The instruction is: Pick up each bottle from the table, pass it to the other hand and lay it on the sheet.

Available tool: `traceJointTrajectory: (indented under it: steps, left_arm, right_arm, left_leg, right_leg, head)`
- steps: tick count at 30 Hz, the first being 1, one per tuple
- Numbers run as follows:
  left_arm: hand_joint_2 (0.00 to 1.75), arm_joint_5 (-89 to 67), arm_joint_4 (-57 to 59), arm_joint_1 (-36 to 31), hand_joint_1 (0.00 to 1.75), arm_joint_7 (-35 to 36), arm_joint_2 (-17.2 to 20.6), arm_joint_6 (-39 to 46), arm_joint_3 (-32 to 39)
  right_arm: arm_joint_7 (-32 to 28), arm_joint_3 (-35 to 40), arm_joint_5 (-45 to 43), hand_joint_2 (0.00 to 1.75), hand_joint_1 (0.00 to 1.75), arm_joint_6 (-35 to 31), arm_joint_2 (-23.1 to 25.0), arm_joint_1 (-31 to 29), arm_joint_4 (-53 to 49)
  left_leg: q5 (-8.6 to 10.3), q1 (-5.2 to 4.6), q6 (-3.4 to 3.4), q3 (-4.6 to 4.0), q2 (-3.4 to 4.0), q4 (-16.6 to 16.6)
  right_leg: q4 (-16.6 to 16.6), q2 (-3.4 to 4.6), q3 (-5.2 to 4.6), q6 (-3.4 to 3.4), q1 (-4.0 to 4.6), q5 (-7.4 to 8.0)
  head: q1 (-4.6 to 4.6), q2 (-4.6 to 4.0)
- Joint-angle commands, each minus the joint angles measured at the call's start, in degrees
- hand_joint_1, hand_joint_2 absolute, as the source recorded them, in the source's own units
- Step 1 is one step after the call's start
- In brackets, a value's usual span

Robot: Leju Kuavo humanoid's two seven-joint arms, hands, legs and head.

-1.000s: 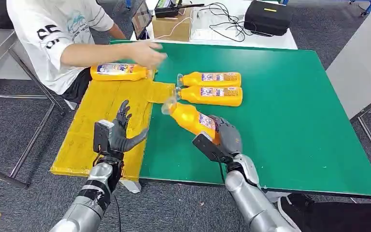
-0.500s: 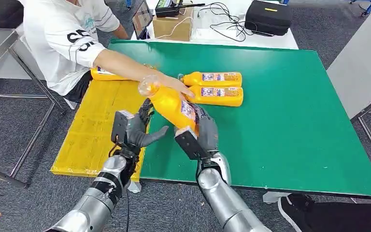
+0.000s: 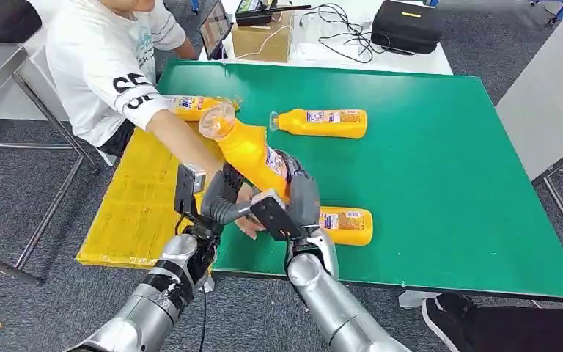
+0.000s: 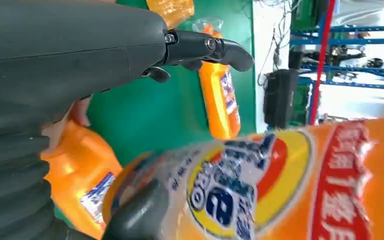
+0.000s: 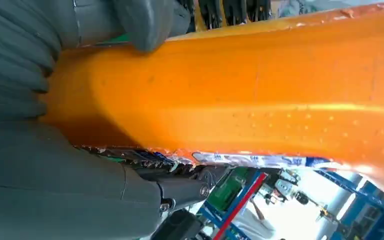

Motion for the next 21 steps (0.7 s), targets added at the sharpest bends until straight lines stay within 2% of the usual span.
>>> traceJointTrajectory:
  steps: [1,13,21]
  left_arm:
    - [1.75,1.79,-9.67,2.15,0.0,-0.39,1.48,0.21,-2.9]
    - [1.75,2.74,-14.94,4.15,0.0,-0.63,2.0,0.84,-2.18]
    - [1.75,2.32,-14.35,3.88,0.0,-0.21,2.24,0.33,-2.34]
  right_arm:
    - [-0.49,3.09,-0.55,1.75,1.75,0.85,-0.69,-1.35,7.19]
    - [3.81,4.33,4.86,1.75,1.75,2.63,-2.06,-1.33,9.67]
    - [3.91,3.95,5.85,1.75,1.75,2.95,-2.15,-1.37,9.2]
  left_leg:
    - [-0.1,0.08,-0.07,0.16,0.04,0.0]
    - [-0.16,0.1,-0.1,0.27,-0.01,0.0]
    - [-0.07,0.06,-0.06,0.12,-0.06,-0.02]
  right_leg:
    - [-0.04,0.02,0.18,-0.09,0.08,-0.07]
    - [-0.05,-0.02,0.31,-0.12,0.11,-0.15]
    - [-0.04,-0.06,0.14,-0.08,0.06,-0.08]
  head:
    - [0.0,0.0]
    - [0.0,-0.02]
    - [0.02,-0.02]
